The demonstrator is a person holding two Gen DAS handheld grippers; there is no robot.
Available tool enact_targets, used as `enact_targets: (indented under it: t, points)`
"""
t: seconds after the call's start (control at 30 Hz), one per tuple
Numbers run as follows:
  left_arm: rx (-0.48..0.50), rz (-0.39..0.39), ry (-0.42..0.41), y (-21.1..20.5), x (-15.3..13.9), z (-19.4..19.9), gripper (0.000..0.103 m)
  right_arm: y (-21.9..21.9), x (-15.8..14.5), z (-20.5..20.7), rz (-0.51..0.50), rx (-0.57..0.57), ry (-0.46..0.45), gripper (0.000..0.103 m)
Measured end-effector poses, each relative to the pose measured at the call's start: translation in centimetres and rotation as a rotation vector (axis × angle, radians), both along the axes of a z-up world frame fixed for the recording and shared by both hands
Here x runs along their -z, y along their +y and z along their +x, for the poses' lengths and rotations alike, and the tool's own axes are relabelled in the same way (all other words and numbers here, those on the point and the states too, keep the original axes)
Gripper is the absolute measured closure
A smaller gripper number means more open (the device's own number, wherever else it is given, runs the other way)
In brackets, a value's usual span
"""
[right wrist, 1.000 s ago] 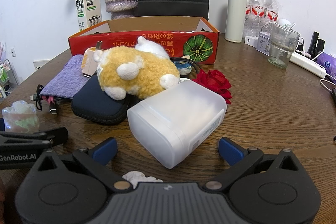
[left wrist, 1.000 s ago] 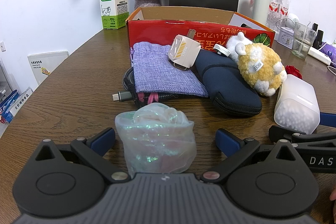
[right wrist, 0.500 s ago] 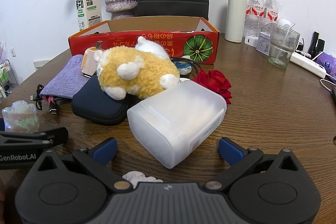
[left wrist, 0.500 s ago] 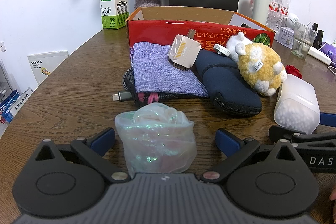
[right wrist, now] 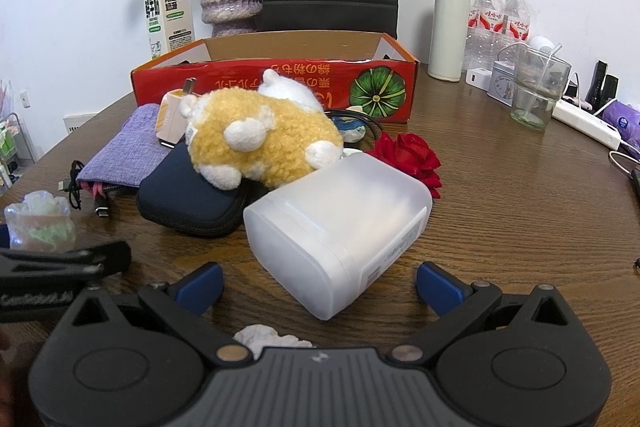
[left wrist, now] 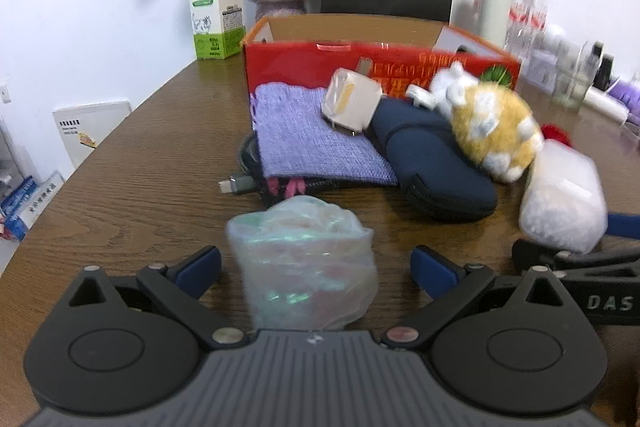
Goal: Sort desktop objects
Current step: 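Grasp the clear plastic bag with the left tool while the right tool grasps the white translucent box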
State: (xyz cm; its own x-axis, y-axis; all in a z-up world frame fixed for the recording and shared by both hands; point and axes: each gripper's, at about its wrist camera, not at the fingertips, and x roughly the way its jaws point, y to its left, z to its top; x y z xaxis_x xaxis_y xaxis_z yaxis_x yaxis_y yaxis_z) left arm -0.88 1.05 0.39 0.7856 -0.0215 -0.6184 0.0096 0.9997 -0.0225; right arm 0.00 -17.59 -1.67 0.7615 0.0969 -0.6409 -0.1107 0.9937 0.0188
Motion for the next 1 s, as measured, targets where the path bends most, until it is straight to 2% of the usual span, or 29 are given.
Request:
enact_targets:
  t: [0.1, 0.23, 0.3, 0.37, 0.47, 0.57, 0.7, 0.8, 0.9, 0.93, 0.97, 1.0]
  points:
    - [-0.019, -0.085, -0.031, 1.9, -0.7, -1.4, 0.000, -0.3, -0.1, -0.3, 0.014, -0.003, 0.005, 0.002]
    - [-0.061, -0.071, -0.047, 3.3, -1.2, -0.9, 0.001, -1.9, -1.6, -1.7, 0.138, -0.006, -0.062, 0.003]
    - [-0.079, -0.078, -0.046, 3.6, -1.2, -0.3, 0.011, -2.4, -2.3, -1.3, 0.181, 0.011, -0.103, 0.003]
    - [-0.071, -0.092, -0.007, 3.6, -0.9, 0.3, 0.041, -2.7, -2.5, -0.3, 0.194, 0.045, -0.119, 0.004]
    - [-0.062, -0.063, -0.017, 3.0, -0.7, -0.3, 0.056, -2.6, -1.7, 1.4, 0.200, 0.121, -0.105, 0.016]
    - [-0.025, -0.074, -0.036, 2.8, -0.9, -1.4, 0.060, -2.9, -1.2, 1.7, 0.218, 0.136, -0.082, 0.019]
    - [0.000, -0.046, -0.120, 2.5, -2.2, -3.5, 0.061, -3.3, -1.4, 0.1, 0.179, 0.107, -0.075, 0.026]
    - [0.020, -0.030, -0.148, 2.3, -3.2, -3.9, 0.060, -4.1, -1.7, -1.1, 0.138, 0.108, -0.062, 0.028]
    - [0.030, 0.024, -0.127, 1.4, -2.9, -3.5, 0.060, -4.5, -2.0, -2.0, 0.081, 0.085, -0.046, 0.024]
    - [0.027, 0.033, -0.121, 1.2, -2.7, -3.4, 0.060, -4.7, -2.0, -2.1, 0.069, 0.089, -0.035, 0.015]
    - [0.028, 0.029, -0.117, 1.1, -2.5, -3.4, 0.060, -4.7, -2.0, -2.1, 0.063, 0.106, -0.029, 0.010]
    - [0.030, 0.017, -0.113, 1.1, -2.4, -3.3, 0.060, -4.7, -1.9, -2.1, 0.065, 0.120, -0.038, 0.010]
